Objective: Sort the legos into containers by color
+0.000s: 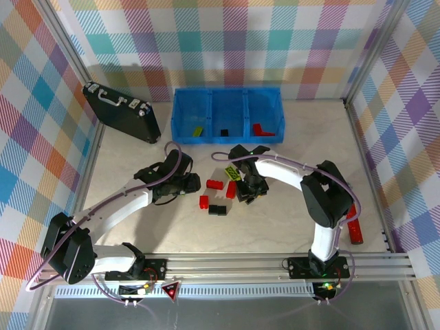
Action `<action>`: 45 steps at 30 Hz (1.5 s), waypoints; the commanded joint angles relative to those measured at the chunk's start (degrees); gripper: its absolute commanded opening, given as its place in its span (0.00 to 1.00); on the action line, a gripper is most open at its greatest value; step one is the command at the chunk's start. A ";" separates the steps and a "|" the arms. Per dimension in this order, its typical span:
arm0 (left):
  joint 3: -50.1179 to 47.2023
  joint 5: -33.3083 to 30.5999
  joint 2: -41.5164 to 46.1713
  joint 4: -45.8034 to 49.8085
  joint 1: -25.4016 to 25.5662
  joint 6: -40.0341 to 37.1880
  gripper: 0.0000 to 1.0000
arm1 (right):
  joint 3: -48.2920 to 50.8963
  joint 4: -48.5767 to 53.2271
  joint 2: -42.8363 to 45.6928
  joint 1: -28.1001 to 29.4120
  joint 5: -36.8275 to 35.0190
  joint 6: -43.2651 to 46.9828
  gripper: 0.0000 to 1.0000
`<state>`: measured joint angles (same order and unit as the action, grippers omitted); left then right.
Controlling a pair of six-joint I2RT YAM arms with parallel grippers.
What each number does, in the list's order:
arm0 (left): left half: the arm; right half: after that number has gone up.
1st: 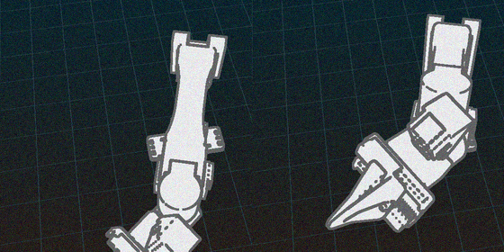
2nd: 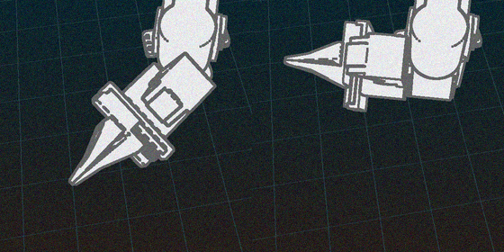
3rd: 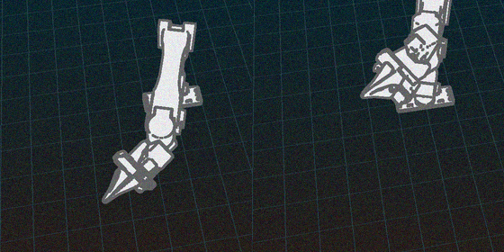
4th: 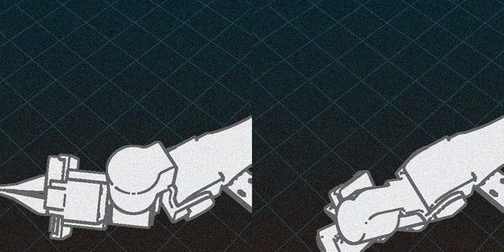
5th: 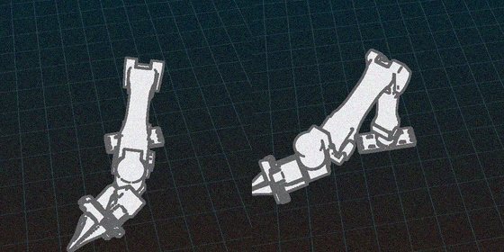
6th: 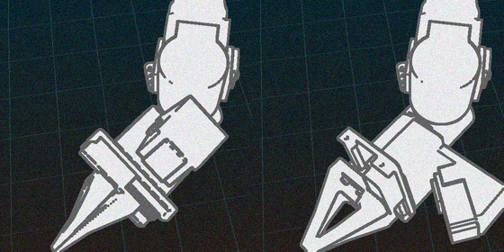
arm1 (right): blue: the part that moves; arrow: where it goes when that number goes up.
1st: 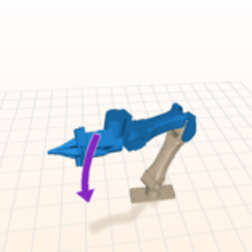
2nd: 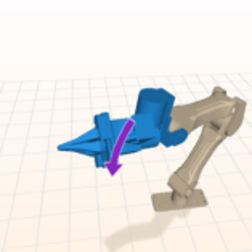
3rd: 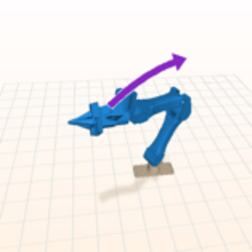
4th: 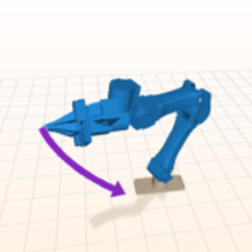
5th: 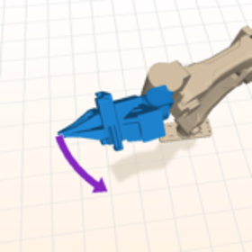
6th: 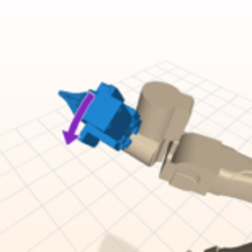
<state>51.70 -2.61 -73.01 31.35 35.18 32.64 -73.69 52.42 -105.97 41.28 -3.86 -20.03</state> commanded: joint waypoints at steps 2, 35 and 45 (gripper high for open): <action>0.40 -0.68 0.15 0.37 0.37 0.80 0.46 | -1.43 0.59 -1.34 0.38 0.79 1.22 0.52; 0.50 -4.34 1.19 3.38 -2.06 -0.39 0.46 | -5.57 4.60 1.88 1.36 -0.36 1.45 0.39; -3.65 -1.48 6.62 3.54 -8.64 -0.62 0.46 | -19.04 6.35 -1.05 -0.60 -2.39 3.63 0.39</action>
<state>49.54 -5.37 -68.60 33.12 28.05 32.97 -88.23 57.08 -105.73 41.65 -5.06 -18.13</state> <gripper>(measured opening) 0.461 0.391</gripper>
